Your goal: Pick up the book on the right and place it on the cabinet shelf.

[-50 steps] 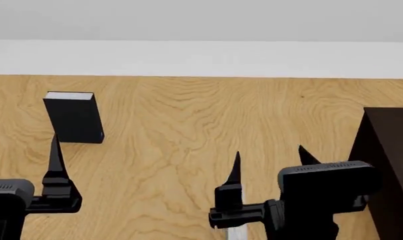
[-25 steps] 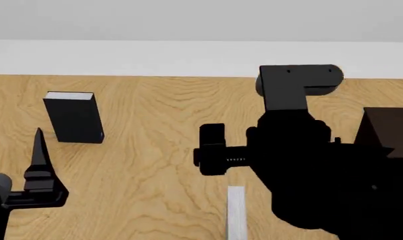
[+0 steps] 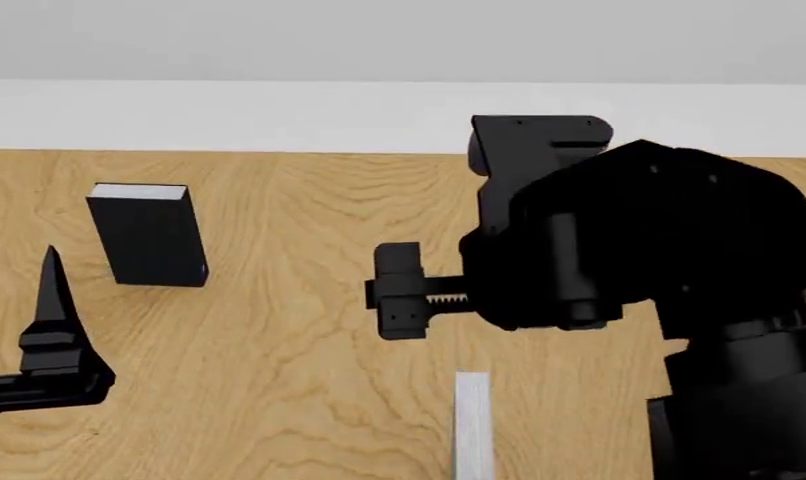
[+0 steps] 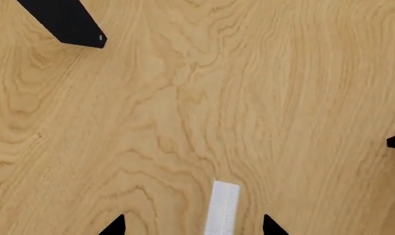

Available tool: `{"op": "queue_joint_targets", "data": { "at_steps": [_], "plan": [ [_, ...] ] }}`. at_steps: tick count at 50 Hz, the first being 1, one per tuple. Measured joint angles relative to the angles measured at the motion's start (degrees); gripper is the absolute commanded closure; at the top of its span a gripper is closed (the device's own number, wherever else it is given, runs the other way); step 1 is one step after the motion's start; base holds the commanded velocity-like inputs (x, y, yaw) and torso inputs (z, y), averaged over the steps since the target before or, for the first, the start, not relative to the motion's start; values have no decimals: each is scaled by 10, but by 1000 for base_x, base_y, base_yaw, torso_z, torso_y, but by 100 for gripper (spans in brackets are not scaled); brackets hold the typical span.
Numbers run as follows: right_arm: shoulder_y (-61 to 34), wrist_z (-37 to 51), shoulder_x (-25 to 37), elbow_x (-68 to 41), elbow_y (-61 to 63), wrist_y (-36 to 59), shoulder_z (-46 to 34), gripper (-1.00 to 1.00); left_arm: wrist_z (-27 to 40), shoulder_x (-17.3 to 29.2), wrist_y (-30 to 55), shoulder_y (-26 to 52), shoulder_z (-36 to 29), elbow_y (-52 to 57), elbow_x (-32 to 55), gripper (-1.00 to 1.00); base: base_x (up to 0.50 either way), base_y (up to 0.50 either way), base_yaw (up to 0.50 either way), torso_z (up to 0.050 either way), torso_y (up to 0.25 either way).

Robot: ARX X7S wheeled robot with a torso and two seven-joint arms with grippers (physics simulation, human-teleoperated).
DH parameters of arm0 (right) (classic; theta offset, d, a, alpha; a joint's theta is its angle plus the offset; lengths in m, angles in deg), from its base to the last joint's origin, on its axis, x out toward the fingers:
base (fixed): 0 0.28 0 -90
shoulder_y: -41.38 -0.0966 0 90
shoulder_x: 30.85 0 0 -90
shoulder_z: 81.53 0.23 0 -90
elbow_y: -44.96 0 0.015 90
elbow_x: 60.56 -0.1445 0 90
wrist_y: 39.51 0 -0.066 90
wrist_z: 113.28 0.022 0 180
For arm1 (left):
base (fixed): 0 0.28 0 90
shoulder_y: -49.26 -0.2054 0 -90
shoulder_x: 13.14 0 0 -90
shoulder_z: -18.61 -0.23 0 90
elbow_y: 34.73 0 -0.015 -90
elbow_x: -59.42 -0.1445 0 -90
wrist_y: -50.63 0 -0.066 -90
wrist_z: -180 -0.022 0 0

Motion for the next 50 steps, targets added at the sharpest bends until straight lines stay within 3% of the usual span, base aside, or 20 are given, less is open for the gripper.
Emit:
{"op": "queue_joint_targets", "data": {
  "at_steps": [50],
  "plan": [
    [4,-268,-78,127,-278,-122,-185,-100,15,13,-6,4,-8,-11,11,-100,0,0,0,0,0]
  ]
}}
